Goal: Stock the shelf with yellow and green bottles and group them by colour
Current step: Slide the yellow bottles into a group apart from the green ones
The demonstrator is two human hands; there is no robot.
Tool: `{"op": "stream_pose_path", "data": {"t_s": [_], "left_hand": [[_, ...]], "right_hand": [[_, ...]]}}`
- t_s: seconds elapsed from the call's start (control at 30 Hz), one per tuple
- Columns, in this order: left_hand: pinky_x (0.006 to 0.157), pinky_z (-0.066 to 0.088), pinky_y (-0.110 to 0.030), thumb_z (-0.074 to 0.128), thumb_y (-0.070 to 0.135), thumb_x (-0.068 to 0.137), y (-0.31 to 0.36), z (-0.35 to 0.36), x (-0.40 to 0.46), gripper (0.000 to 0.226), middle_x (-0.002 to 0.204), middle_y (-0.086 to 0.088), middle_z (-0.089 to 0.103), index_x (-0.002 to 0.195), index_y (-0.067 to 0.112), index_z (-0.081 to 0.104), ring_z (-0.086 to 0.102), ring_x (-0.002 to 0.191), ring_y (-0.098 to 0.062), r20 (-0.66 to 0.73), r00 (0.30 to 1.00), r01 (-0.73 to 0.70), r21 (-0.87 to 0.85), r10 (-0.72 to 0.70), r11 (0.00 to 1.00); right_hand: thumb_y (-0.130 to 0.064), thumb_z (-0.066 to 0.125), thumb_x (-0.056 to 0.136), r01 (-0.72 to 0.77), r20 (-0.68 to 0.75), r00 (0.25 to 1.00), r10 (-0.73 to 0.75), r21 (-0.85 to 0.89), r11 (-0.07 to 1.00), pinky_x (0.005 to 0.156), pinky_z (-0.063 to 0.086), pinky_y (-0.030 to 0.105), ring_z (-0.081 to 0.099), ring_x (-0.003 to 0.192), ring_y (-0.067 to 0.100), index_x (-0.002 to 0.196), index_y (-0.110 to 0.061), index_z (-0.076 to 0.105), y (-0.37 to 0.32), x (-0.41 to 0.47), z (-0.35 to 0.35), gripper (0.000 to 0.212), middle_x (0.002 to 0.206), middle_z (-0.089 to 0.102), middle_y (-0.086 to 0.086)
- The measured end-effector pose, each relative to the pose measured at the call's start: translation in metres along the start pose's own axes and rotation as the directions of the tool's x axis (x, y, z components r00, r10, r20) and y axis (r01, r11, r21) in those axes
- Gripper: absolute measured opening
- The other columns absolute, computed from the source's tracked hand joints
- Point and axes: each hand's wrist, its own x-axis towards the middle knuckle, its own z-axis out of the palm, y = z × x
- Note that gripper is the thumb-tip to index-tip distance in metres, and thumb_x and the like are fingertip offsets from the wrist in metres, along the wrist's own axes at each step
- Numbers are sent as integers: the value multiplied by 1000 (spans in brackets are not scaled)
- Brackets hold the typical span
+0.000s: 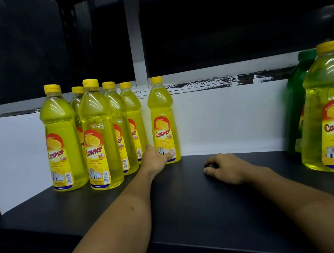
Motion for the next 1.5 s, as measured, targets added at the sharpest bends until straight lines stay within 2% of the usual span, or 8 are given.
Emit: {"op": "stream_pose_path", "data": {"t_s": [0.2,0.4,0.57,0.73,0.87,0.93,1.17,1.5], "left_hand": [[95,47,-36,74,22,85,19,-7,-43,66,132,-9,58,137,7,35,57,119,-28,-80,991,-90,200,108,976],[87,41,-26,66,46,87,48,6,-106,55,131,-4,55,132,20,47,52,118,-19,210,924,-374,321,320,870],[99,40,-29,63,52,86,72,33,-146,59,138,0,52,134,20,48,45,129,-16,399,833,-511,289,383,809],[90,47,-30,58,69,80,66,35,-145,63,123,0,61,124,24,58,58,110,-16,531,816,-476,389,231,789],[84,45,-26,58,69,80,64,37,-143,57,111,3,63,116,25,63,59,102,-14,530,813,-486,391,241,782],[86,44,-26,59,67,81,64,37,-143,56,111,4,62,118,25,63,58,102,-13,530,814,-483,387,239,785],[81,43,-26,59,68,80,59,41,-135,53,101,6,62,113,26,64,58,96,-13,519,813,-500,387,265,775],[78,44,-28,63,66,78,56,42,-131,50,99,3,66,107,26,67,61,95,-15,505,812,-503,352,292,789]], "right_hand": [[-23,61,92,-80,-201,972,122,204,976,83,40,23,59,98,15,103,-17,71,17,-28,-13,17,106,67,1],[-15,62,86,-150,-423,865,270,296,943,78,44,26,62,92,20,87,-18,68,31,-61,-24,7,91,70,2],[-11,63,84,-153,-509,806,302,314,937,83,48,28,66,94,25,96,-10,72,30,-86,-27,15,95,72,9],[-7,62,84,-77,-626,639,446,525,847,86,45,27,63,103,28,117,-2,64,40,-114,-43,34,109,69,16],[-12,67,80,-114,-709,379,595,602,790,95,41,36,52,117,35,127,-5,54,58,-131,-58,49,126,57,18],[-14,71,77,-198,-669,316,673,647,736,99,39,40,44,124,38,133,-7,45,71,-134,-62,62,135,44,21],[-26,87,68,-297,-512,443,736,691,659,106,37,44,36,133,40,151,-13,18,104,-118,-68,108,147,30,23],[-29,88,67,-244,-526,530,665,657,713,91,51,44,57,108,32,139,-13,31,118,-108,-70,93,120,56,12]]}}
